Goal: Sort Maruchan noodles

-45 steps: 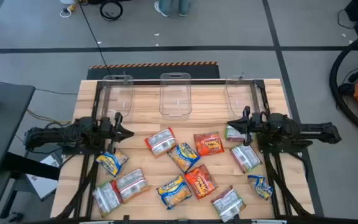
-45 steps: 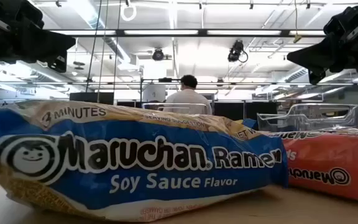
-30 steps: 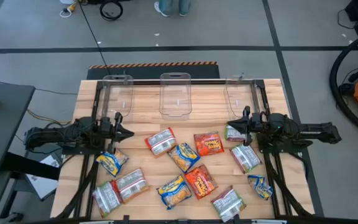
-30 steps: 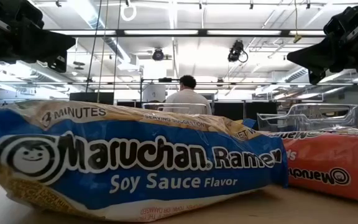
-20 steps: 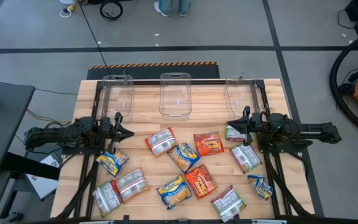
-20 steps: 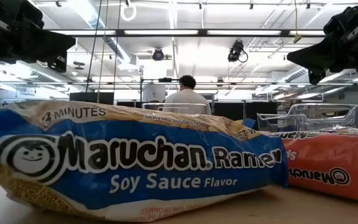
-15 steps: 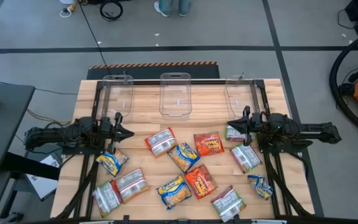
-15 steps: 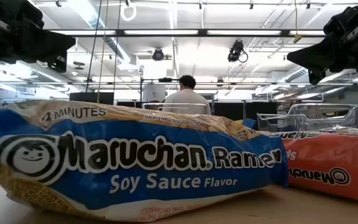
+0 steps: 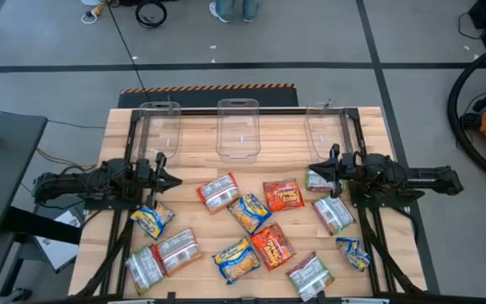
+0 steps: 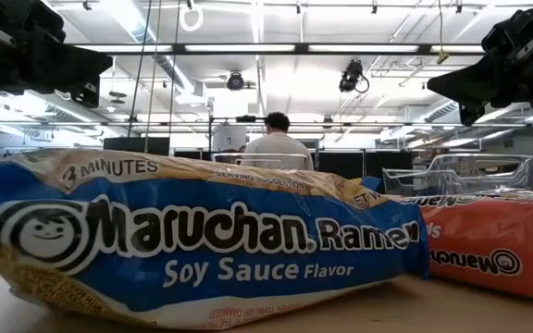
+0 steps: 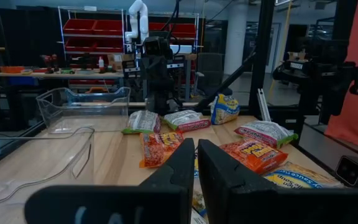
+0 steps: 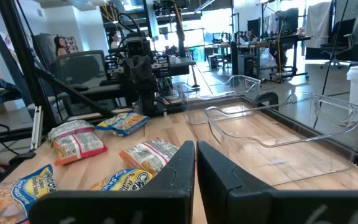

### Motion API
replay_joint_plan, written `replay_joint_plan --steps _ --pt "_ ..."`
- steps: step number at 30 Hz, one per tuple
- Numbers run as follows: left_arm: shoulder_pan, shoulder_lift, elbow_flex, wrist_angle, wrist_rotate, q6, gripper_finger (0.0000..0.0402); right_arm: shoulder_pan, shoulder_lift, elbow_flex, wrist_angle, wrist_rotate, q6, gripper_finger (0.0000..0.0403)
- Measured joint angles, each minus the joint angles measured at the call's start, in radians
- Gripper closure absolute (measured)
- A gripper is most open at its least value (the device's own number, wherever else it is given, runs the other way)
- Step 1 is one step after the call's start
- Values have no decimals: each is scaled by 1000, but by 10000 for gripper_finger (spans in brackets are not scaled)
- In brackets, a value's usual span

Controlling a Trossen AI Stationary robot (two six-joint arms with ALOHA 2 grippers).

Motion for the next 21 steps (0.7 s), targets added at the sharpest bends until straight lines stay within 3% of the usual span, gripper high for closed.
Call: replay_joint_plan --steps 21 --pt "0 0 0 0 0 0 374 0 0 0 0 0 -11 381"
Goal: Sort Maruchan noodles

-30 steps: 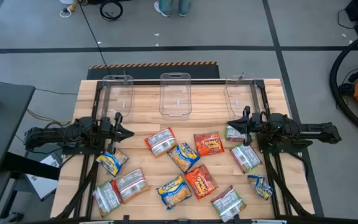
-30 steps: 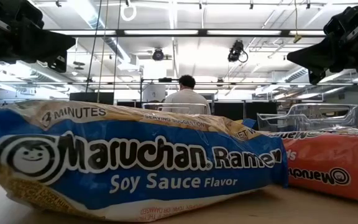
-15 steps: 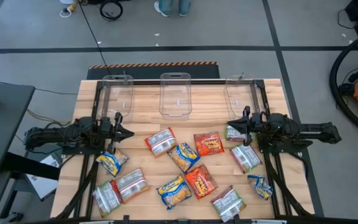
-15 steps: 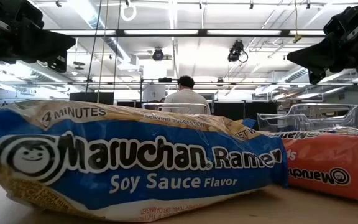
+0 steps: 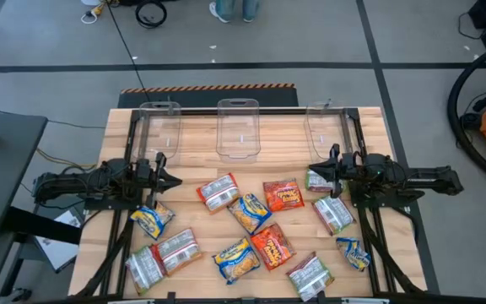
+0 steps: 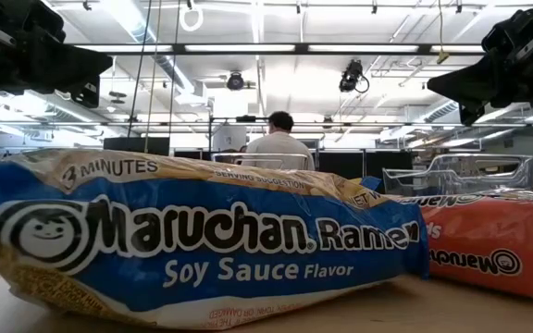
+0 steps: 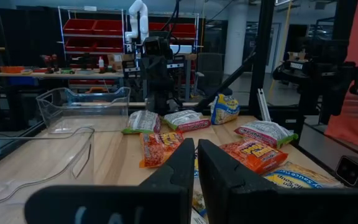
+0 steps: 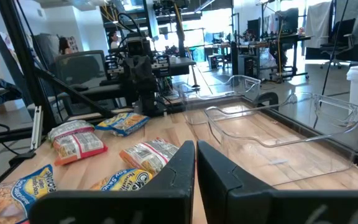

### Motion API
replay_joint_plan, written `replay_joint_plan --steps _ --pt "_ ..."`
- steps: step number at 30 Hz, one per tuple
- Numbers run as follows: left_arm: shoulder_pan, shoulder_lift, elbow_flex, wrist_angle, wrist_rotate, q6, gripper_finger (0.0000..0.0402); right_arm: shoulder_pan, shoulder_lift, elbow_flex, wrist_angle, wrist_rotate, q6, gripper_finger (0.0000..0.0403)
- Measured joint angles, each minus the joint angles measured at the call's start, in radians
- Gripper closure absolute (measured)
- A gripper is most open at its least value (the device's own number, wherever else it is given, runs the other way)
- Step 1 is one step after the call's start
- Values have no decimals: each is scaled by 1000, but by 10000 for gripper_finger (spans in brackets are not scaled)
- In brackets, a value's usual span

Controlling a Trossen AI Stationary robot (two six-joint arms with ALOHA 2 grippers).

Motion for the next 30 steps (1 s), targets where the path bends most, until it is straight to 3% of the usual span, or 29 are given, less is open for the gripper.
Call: replay_joint_plan --steps 5,10,15,22,25,30 --pt "0 0 0 0 0 0 374 -2 0 0 0 27 -315 381" --pt "0 0 0 0 0 0 374 -2 0 0 5 26 -404 381" --pt "0 0 0 0 0 0 374 -2 4 0 133 -50 -214 381" --pt "0 0 0 0 0 0 374 4 46 0 277 21 -103 381" --pt "0 0 0 0 0 0 374 44 139 0 319 -8 -15 381" --pt "0 0 0 0 0 0 374 167 371 57 333 139 60 389"
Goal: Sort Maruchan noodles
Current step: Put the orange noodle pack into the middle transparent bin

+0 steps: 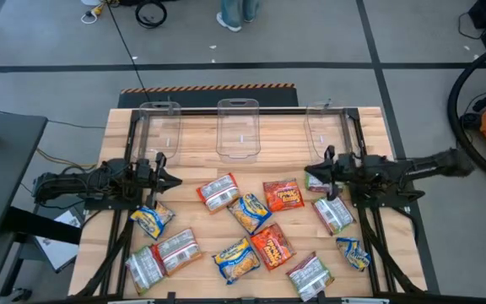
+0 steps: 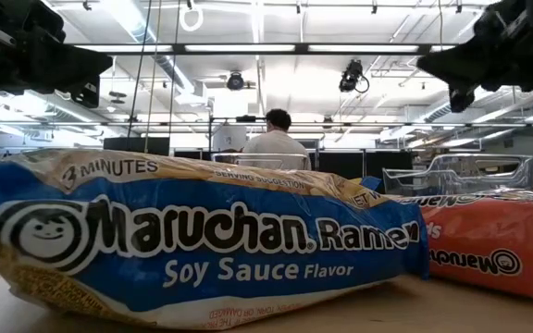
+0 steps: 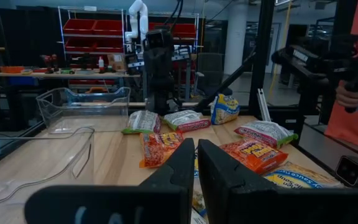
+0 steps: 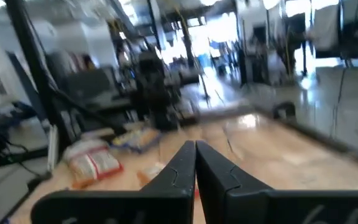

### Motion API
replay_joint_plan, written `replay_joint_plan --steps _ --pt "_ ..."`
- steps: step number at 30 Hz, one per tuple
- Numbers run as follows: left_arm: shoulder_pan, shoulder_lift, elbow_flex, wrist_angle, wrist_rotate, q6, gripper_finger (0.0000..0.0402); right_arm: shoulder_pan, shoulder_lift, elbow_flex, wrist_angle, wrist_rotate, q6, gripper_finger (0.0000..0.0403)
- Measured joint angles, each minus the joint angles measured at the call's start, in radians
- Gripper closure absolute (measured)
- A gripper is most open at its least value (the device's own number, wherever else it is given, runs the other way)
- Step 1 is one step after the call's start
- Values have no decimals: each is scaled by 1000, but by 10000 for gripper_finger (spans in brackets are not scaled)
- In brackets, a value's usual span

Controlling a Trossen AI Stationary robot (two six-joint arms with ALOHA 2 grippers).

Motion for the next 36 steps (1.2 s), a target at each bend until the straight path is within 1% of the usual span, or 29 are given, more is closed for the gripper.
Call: replay_joint_plan --steps 4,10,14,16,17,19,20,23,25,27,29,32,34,36 --pt "0 0 0 0 0 0 374 126 221 118 5 91 -4 394" --pt "0 0 0 0 0 0 374 302 552 334 -22 238 -29 394" --pt "0 0 0 0 0 0 374 395 763 485 -119 392 -21 394" --pt "0 0 0 0 0 0 374 426 858 573 -207 441 -10 392" --pt "0 0 0 0 0 0 374 435 900 618 -269 449 14 389" --pt "0 0 0 0 0 0 374 442 983 715 -439 433 91 376" --pt "0 0 0 0 0 0 374 440 1021 766 -535 407 138 367" --pt "0 0 0 0 0 0 374 422 1125 903 -819 343 270 331" --pt "0 0 0 0 0 0 374 405 1183 971 -970 286 319 302" --pt "0 0 0 0 0 0 374 392 1228 1012 -1078 225 340 273" --pt "0 0 0 0 0 0 374 385 1266 1020 -1132 187 331 247" --pt "0 0 0 0 0 0 374 377 1320 1001 -1156 183 272 215" --pt "0 0 0 0 0 0 374 372 1351 989 -1157 204 220 202" --pt "0 0 0 0 0 0 374 366 1381 986 -1158 256 195 194"
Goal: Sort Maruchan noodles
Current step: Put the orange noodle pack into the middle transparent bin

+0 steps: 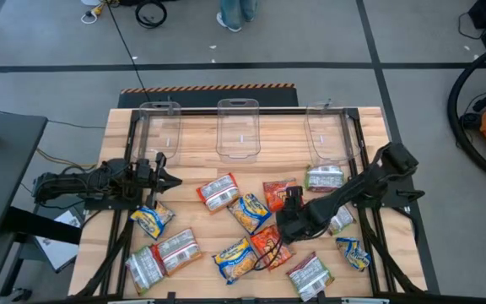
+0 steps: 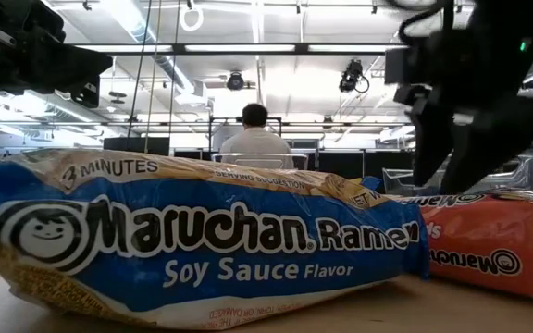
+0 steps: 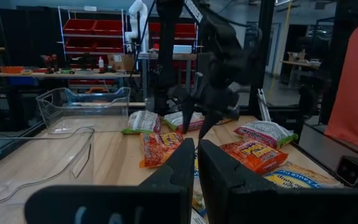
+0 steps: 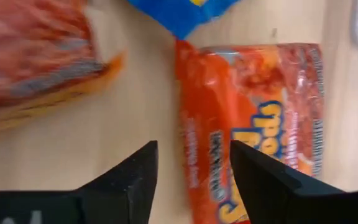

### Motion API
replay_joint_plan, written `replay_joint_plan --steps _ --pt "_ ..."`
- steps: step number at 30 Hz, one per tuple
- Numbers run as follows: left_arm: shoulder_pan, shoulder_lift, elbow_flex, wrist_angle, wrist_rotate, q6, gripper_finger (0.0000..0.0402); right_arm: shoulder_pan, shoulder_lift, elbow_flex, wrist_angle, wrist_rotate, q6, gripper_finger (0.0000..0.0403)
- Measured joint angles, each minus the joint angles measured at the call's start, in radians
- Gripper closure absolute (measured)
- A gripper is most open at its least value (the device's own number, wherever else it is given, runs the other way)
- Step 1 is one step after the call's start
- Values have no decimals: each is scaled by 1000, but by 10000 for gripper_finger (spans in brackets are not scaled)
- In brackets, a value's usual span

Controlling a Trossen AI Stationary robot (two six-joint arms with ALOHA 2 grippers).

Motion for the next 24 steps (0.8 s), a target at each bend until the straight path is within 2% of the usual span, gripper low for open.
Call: replay_joint_plan --steps 3,14,24 --pt "0 0 0 0 0 0 374 -1 17 0 29 57 -54 191" --pt "0 0 0 0 0 0 374 -6 21 -69 111 79 -140 197" --pt "0 0 0 0 0 0 374 -6 14 -23 37 81 -214 199"
